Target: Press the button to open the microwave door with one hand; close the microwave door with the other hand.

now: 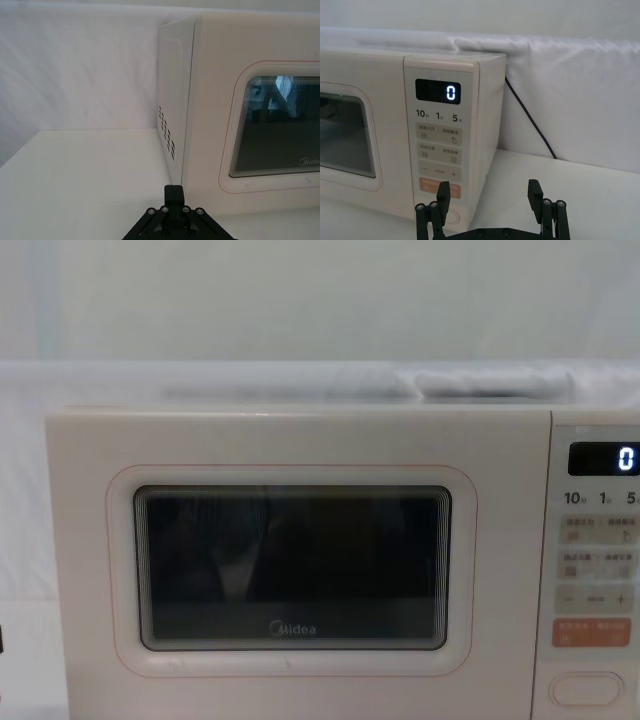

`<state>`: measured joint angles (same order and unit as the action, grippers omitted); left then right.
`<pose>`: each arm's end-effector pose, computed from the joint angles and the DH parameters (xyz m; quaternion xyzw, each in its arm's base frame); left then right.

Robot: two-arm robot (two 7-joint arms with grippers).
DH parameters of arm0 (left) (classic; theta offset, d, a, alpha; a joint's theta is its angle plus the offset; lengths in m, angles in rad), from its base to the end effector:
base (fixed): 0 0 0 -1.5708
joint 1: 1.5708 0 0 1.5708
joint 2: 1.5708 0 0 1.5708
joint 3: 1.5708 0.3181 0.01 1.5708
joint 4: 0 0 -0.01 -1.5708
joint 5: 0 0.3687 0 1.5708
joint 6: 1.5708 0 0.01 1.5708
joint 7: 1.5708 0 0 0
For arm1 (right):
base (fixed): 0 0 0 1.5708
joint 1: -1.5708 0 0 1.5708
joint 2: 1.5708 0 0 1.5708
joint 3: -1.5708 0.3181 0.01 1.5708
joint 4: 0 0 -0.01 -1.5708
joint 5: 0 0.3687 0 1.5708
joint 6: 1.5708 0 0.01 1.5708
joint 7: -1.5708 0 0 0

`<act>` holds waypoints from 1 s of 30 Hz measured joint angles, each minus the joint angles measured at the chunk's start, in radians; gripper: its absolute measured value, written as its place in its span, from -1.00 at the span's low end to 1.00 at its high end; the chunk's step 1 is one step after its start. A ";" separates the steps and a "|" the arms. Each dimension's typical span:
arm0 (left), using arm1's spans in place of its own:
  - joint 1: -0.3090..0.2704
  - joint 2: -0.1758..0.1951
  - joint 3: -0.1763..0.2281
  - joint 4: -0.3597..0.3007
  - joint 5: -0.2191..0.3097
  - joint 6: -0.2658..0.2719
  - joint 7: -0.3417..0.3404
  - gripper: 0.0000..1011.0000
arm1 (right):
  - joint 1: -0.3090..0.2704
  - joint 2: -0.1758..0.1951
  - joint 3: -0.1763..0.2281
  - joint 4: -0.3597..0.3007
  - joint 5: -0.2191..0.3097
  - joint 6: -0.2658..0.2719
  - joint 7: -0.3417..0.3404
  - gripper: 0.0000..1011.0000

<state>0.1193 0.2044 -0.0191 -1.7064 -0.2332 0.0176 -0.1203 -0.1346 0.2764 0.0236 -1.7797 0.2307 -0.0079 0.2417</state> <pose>0.3517 0.0634 -0.3138 -0.0103 0.0094 0.6597 0.7514 0.3471 -0.0767 -0.2865 0.0071 -0.0461 -0.6030 0.7964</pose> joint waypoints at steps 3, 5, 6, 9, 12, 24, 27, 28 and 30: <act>0.001 -0.001 -0.001 0.001 0.004 0.001 -0.002 -1.00 | 0.000 0.000 0.000 0.000 0.000 0.000 0.000 0.98; 0.002 -0.002 -0.002 0.003 0.008 0.001 -0.004 -1.00 | 0.000 0.000 0.000 0.000 0.000 0.000 0.000 0.98; 0.003 -0.004 -0.003 0.005 0.010 0.000 -0.005 -1.00 | 0.000 0.000 0.000 0.000 0.000 0.000 0.000 0.98; 0.005 -0.006 -0.006 0.010 0.011 -0.005 -0.008 -1.00 | 0.000 0.000 0.000 0.000 0.000 0.000 0.000 0.98; 0.005 -0.009 -0.009 0.019 0.013 -0.015 -0.013 -1.00 | 0.000 0.000 0.000 0.000 0.000 0.000 0.000 0.98; 0.005 -0.013 -0.011 0.028 0.017 -0.028 -0.023 -1.00 | 0.000 0.000 0.000 0.000 0.000 0.000 0.000 0.98; 0.005 -0.013 -0.011 0.028 0.017 -0.028 -0.023 -1.00 | 0.000 0.000 0.000 0.000 0.000 0.000 0.000 0.98; 0.005 -0.013 -0.011 0.028 0.017 -0.028 -0.022 -1.00 | 0.000 0.000 0.000 0.000 0.000 0.000 0.000 0.98; 0.005 -0.013 -0.011 0.028 0.017 -0.028 -0.022 -1.00 | 0.000 0.000 0.000 0.000 0.000 0.000 0.000 0.98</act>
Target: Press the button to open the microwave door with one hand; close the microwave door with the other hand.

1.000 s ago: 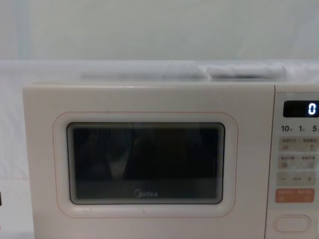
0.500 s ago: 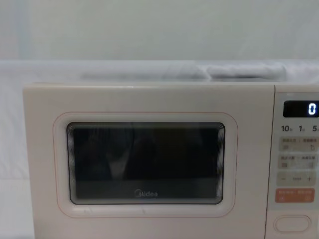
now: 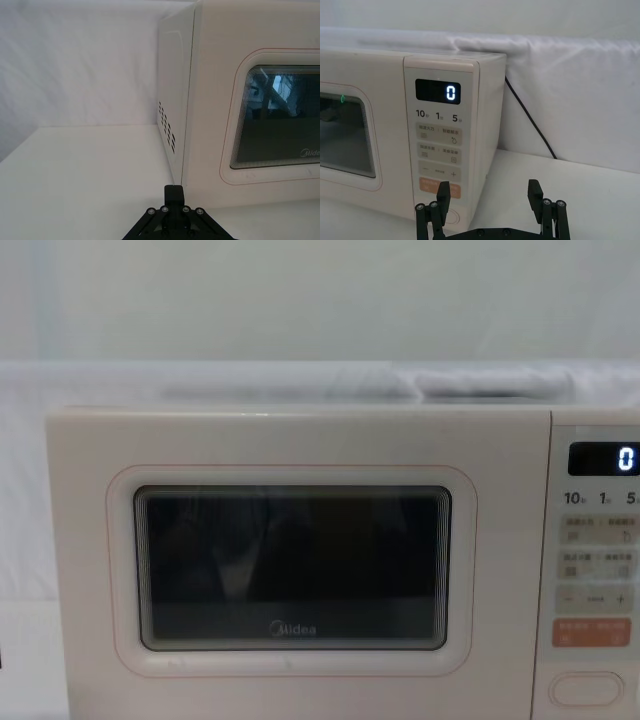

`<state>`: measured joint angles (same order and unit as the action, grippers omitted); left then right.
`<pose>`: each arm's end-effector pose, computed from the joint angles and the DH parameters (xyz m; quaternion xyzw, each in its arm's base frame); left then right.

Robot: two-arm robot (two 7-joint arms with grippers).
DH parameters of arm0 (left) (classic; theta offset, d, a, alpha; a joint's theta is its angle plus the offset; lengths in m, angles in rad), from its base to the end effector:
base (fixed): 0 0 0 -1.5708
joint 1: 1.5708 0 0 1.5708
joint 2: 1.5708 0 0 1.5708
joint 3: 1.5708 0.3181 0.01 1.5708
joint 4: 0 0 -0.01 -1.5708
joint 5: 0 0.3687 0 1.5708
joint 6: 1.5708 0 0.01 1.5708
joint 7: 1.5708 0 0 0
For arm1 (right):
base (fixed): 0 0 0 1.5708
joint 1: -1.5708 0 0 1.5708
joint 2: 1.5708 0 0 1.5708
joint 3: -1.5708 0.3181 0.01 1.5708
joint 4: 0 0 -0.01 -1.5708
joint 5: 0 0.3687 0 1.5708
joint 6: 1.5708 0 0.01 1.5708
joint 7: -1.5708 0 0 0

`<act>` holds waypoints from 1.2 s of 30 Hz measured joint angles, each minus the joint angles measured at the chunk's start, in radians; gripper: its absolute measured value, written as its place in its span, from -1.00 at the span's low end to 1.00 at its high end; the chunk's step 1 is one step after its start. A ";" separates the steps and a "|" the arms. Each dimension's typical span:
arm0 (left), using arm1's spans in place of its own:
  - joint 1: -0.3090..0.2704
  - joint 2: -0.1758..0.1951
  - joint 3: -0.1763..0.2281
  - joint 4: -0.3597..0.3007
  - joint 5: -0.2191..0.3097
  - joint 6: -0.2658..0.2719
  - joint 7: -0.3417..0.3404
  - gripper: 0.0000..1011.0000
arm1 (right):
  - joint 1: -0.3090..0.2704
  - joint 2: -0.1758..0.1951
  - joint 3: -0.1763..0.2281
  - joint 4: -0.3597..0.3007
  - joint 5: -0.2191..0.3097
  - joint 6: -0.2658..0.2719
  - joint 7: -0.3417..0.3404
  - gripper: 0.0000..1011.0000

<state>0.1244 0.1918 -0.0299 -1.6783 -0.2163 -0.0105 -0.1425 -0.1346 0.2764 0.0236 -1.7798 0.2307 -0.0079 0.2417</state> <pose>0.3497 0.0662 -0.3257 -0.0076 0.0083 0.6583 0.7527 0.3471 -0.0767 -0.2865 0.0072 -0.0462 -0.6030 0.7964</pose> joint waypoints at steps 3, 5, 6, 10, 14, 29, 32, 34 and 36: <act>0.000 0.000 0.000 0.000 0.000 0.000 0.000 -0.98 | 0.000 0.000 0.000 0.000 0.000 0.000 0.000 0.98; 0.000 0.000 0.000 0.000 0.000 0.000 0.000 -0.90 | 0.000 0.000 0.000 0.000 0.000 0.000 0.000 0.98; 0.000 0.000 0.000 0.000 0.000 0.000 0.000 -0.84 | 0.000 0.000 0.000 0.000 0.000 0.000 0.000 0.98; 0.000 0.001 0.001 0.000 -0.001 0.000 0.001 -0.65 | 0.000 0.000 0.000 0.000 0.000 0.000 0.000 0.98; 0.000 0.001 0.001 0.000 -0.001 0.000 0.001 -0.40 | 0.000 0.000 0.000 0.000 0.000 0.000 0.000 0.98; 0.000 0.001 0.001 -0.001 -0.002 0.001 0.002 0.55 | 0.000 0.000 0.000 0.000 0.000 0.000 0.000 0.98; 0.000 0.001 0.001 -0.001 -0.002 0.001 0.002 0.73 | 0.000 0.000 0.000 0.000 0.000 0.000 0.000 0.98; 0.000 0.001 0.001 -0.001 -0.002 0.001 0.002 0.83 | 0.000 0.000 0.000 0.000 0.000 0.000 0.000 0.98; 0.000 0.001 0.001 -0.001 -0.002 0.001 0.002 0.92 | 0.000 0.000 0.000 0.000 0.000 0.000 0.000 0.98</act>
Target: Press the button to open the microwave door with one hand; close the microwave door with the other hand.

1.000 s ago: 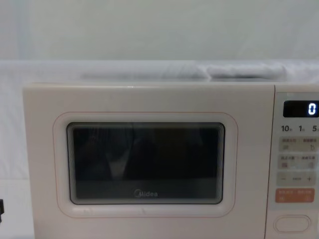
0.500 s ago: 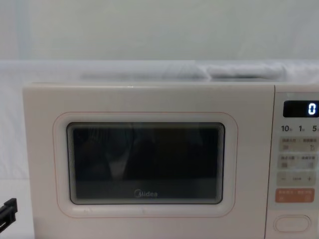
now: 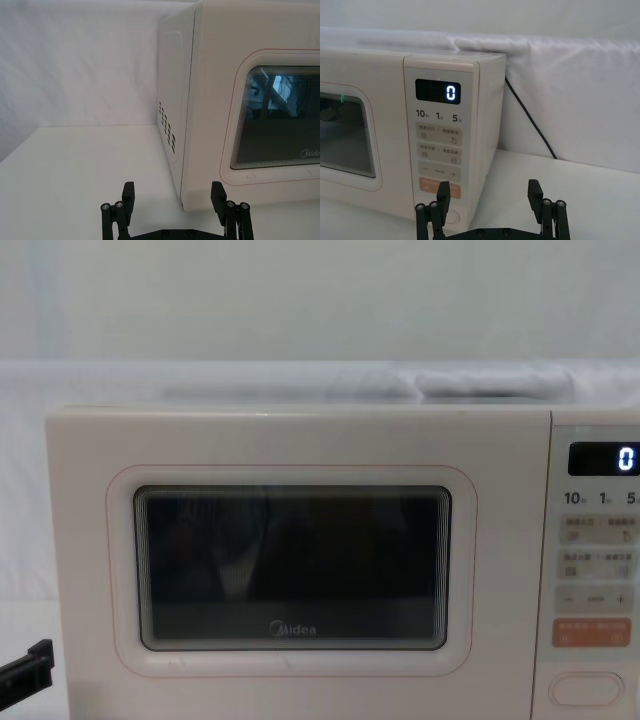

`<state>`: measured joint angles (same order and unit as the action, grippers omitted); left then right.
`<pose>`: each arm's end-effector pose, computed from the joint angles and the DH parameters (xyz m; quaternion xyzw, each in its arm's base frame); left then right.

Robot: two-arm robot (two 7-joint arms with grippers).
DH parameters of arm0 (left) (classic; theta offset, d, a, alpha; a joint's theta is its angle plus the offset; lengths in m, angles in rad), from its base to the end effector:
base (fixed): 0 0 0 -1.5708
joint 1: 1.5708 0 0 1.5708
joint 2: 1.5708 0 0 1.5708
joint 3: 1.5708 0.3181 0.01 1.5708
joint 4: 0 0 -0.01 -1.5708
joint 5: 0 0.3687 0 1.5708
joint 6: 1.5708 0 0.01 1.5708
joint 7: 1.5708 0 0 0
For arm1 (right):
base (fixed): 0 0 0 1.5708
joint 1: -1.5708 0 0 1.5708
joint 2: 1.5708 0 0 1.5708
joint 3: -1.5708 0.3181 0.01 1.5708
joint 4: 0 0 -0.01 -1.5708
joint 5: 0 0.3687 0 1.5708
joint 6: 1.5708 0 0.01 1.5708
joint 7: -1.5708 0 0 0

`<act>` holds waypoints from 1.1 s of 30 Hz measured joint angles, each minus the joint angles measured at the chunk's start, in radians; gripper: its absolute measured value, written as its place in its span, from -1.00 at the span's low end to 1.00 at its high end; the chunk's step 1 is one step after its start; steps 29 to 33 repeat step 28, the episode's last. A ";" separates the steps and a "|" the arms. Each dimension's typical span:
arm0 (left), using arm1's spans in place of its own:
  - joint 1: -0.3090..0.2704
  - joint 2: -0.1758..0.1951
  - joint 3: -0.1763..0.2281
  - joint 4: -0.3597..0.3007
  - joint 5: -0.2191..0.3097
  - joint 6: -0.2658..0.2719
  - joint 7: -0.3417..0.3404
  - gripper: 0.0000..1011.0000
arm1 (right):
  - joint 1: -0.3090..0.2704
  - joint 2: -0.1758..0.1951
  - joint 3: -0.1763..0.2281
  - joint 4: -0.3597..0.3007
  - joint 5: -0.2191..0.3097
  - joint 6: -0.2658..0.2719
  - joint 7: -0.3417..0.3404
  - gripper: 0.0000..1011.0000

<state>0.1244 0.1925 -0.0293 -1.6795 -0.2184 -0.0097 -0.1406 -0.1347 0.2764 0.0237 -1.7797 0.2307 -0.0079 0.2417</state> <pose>0.3497 0.0660 -0.3253 -0.0082 0.0087 0.6587 0.7523 0.3471 -0.0768 -0.2865 0.0071 -0.0461 -0.6030 0.7964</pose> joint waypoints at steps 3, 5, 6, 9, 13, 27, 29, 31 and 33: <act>0.000 0.000 0.000 0.000 0.000 0.000 0.000 0.98 | 0.000 0.000 0.000 0.000 0.000 0.000 0.000 0.98; 0.000 0.000 0.000 0.000 0.000 0.000 0.000 0.98 | 0.000 0.000 0.000 0.000 0.000 0.000 0.000 0.98; 0.000 0.000 0.000 0.000 0.000 0.000 0.000 0.98 | 0.000 0.000 0.000 0.000 0.000 0.000 0.000 0.98; 0.000 0.000 0.000 0.000 0.000 0.000 0.000 0.98 | 0.000 0.000 0.000 0.000 0.000 0.000 0.000 0.98; 0.000 0.000 0.000 0.000 0.000 0.000 0.000 0.98 | 0.000 0.000 0.000 0.000 0.000 0.000 0.000 0.98; 0.000 0.000 0.000 0.000 0.000 0.000 0.000 0.98 | 0.000 0.000 0.000 0.000 0.000 0.000 0.000 0.98; 0.000 0.000 0.000 0.000 0.000 0.000 0.000 0.98 | 0.000 0.000 0.000 0.000 0.000 0.000 0.000 0.98; 0.000 0.000 0.000 0.000 0.000 0.000 0.000 0.98 | 0.000 0.000 0.000 0.000 0.000 0.000 0.000 0.98; 0.000 0.000 0.000 0.000 0.000 0.000 0.000 0.98 | 0.000 0.000 0.000 0.000 0.000 0.000 0.000 0.98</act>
